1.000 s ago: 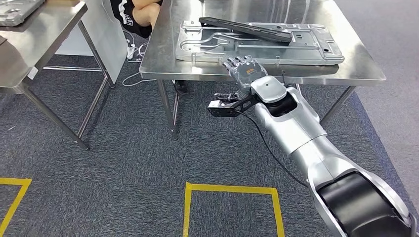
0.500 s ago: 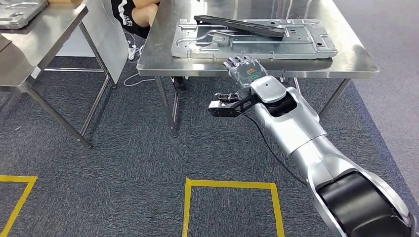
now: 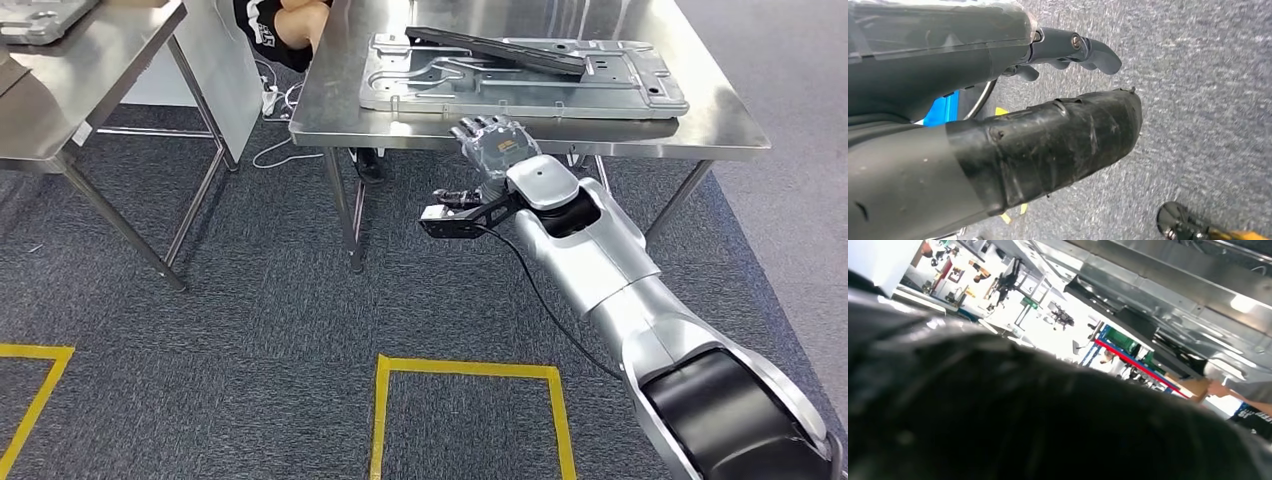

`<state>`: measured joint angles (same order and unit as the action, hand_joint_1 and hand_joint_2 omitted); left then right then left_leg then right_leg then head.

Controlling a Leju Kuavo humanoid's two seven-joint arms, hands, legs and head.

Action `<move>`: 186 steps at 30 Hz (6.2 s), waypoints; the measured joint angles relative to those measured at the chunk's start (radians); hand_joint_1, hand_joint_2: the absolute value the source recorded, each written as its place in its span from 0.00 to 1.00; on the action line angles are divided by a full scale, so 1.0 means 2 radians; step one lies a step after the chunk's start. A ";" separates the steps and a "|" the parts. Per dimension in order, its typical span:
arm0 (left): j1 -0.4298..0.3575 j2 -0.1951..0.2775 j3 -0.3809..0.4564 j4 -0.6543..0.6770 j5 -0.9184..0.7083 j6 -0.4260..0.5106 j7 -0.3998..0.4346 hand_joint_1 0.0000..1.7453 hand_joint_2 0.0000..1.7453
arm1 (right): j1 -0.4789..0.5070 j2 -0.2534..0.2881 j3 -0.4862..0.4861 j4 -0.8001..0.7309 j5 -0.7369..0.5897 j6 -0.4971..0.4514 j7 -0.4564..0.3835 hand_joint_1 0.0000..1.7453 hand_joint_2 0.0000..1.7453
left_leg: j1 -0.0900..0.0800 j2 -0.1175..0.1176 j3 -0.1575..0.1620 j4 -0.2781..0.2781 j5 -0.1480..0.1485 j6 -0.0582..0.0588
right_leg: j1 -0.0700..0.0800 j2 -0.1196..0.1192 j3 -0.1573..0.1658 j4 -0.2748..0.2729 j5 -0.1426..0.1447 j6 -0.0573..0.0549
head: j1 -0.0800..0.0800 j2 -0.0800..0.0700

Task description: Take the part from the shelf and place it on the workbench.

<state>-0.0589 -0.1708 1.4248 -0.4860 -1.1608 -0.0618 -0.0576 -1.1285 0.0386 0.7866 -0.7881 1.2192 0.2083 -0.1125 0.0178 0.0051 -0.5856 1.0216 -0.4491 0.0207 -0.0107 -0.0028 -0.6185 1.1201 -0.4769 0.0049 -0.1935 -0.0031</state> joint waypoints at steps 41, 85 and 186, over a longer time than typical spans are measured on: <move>0.000 -0.001 0.000 0.000 0.000 0.000 0.000 0.00 0.00 | -0.001 0.001 0.000 0.000 0.000 0.000 0.000 0.00 0.00 | 0.001 -0.001 -0.059 0.126 -0.064 -0.023 | 0.002 0.001 0.008 -0.046 0.016 -0.018 | 0.000 0.000; 0.000 0.000 0.000 0.000 0.000 -0.001 0.000 0.00 0.00 | -0.002 0.000 0.000 0.000 0.000 0.000 0.000 0.00 0.00 | 0.001 0.000 0.002 -0.006 0.003 0.001 | 0.002 0.002 -0.025 0.033 -0.033 0.002 | 0.000 0.000; 0.000 -0.001 0.000 0.000 0.000 -0.001 0.000 0.00 0.00 | -0.001 0.000 0.000 0.000 0.000 0.000 0.000 0.00 0.00 | -0.001 -0.004 0.001 -0.002 -0.001 -0.005 | 0.007 0.002 0.007 -0.039 0.015 -0.008 | 0.000 0.000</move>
<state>-0.0579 -0.1737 1.4247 -0.4856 -1.1608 -0.0645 -0.0576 -1.1310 0.0389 0.7870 -0.7884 1.2192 0.2079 -0.1125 0.0155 -0.0021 -0.5838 1.0174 -0.4506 0.0102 0.0024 0.0008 -0.6038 1.0413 -0.4462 -0.0102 -0.1937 -0.0031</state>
